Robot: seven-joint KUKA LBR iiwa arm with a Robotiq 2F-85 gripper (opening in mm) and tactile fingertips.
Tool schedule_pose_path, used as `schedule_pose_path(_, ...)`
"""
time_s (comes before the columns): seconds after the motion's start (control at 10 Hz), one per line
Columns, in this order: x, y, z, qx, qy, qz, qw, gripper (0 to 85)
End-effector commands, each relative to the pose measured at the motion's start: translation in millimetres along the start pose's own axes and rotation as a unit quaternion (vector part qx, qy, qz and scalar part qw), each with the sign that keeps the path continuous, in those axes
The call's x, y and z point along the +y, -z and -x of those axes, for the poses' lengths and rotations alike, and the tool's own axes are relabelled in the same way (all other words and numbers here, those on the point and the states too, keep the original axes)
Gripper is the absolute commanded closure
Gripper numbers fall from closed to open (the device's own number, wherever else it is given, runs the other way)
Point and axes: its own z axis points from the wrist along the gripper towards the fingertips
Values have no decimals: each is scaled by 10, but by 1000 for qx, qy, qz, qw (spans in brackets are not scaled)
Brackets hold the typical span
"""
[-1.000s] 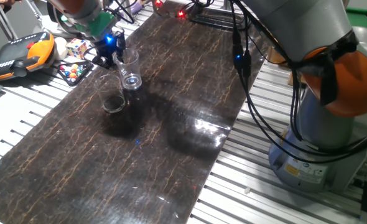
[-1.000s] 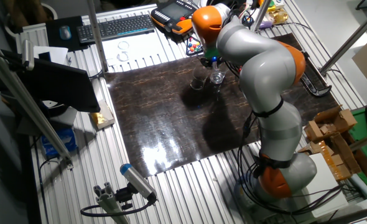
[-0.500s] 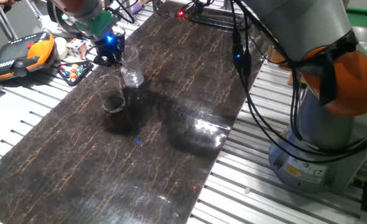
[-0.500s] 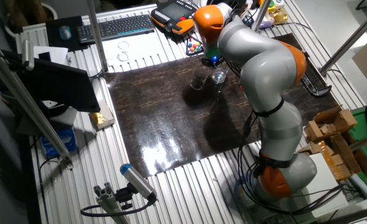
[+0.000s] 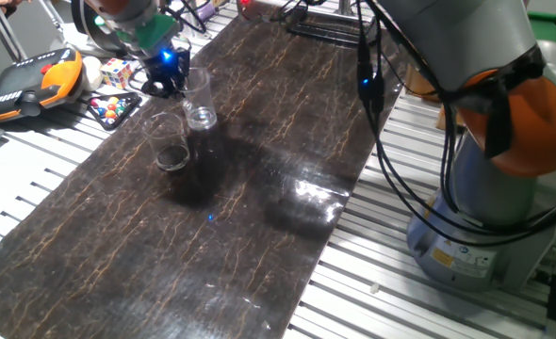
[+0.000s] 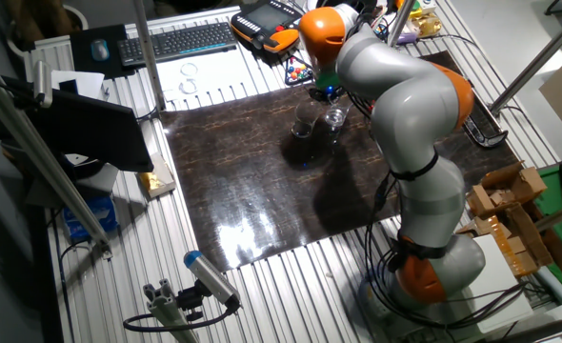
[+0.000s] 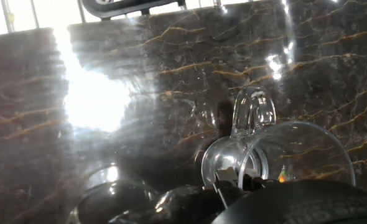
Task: Pour the water from one cup into another empty cup
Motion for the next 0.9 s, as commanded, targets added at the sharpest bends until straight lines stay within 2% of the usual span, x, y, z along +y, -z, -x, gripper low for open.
schedule_pose_path(0.0, 4, 38, -8, 3, -4, 7, 1000, 843)
schedule_pose_path(0.3, 11, 208, -57, 0, 14, 17, 1000, 843)
schedule_pose_path(0.5, 7, 282, -76, -9, 18, 13, 1000, 843)
schedule_pose_path(0.8, 18, 336, -78, -8, 16, 12, 1000, 843)
